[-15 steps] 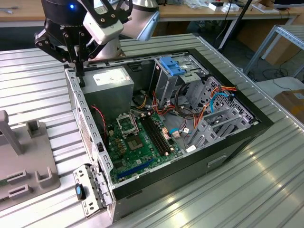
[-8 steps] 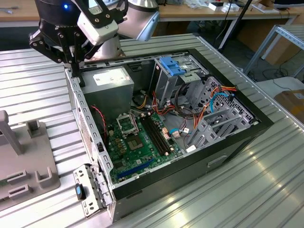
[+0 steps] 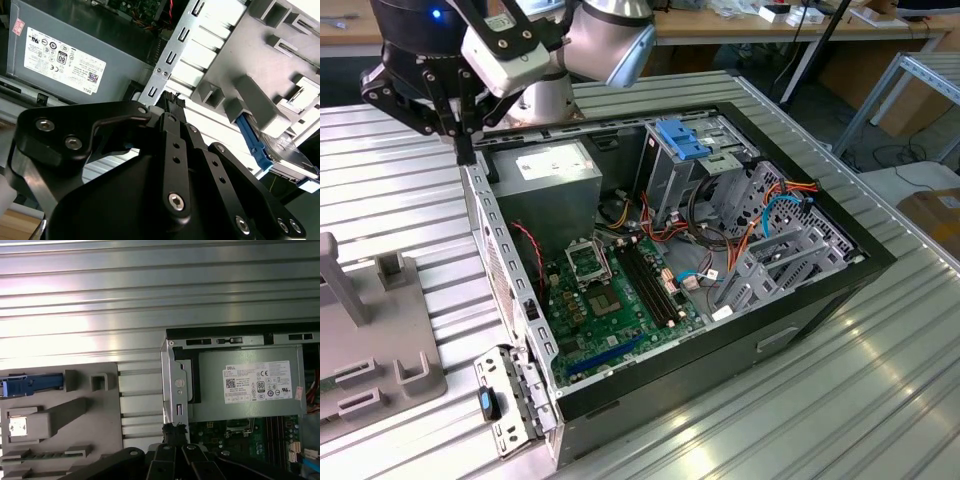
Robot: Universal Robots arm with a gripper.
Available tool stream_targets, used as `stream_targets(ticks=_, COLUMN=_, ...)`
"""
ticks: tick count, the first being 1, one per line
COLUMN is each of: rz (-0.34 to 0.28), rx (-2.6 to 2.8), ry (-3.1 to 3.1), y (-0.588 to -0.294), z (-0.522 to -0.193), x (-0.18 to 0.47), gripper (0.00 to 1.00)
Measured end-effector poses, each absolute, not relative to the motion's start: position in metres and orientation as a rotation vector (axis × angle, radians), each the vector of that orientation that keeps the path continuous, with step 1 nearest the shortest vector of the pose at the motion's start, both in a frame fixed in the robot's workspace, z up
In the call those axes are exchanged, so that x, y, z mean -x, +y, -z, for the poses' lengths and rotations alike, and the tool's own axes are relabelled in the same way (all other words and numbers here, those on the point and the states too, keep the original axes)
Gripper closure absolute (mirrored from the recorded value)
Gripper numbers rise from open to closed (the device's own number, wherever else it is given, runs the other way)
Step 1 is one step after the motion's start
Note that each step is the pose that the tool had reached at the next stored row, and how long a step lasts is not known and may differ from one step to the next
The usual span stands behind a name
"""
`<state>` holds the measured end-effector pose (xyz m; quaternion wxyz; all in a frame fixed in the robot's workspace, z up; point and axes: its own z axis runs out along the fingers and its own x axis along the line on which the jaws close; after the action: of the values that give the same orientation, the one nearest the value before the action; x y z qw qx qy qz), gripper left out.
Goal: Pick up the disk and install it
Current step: 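Reach for the disk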
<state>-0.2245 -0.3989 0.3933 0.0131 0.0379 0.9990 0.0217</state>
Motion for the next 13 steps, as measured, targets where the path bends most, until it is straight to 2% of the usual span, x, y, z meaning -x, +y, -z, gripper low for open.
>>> stream_targets(ticks=13, rz=-0.068, rx=-0.118, ry=3.113, y=-0.3989, z=-0.3933, x=0.2348, gripper=0.89)
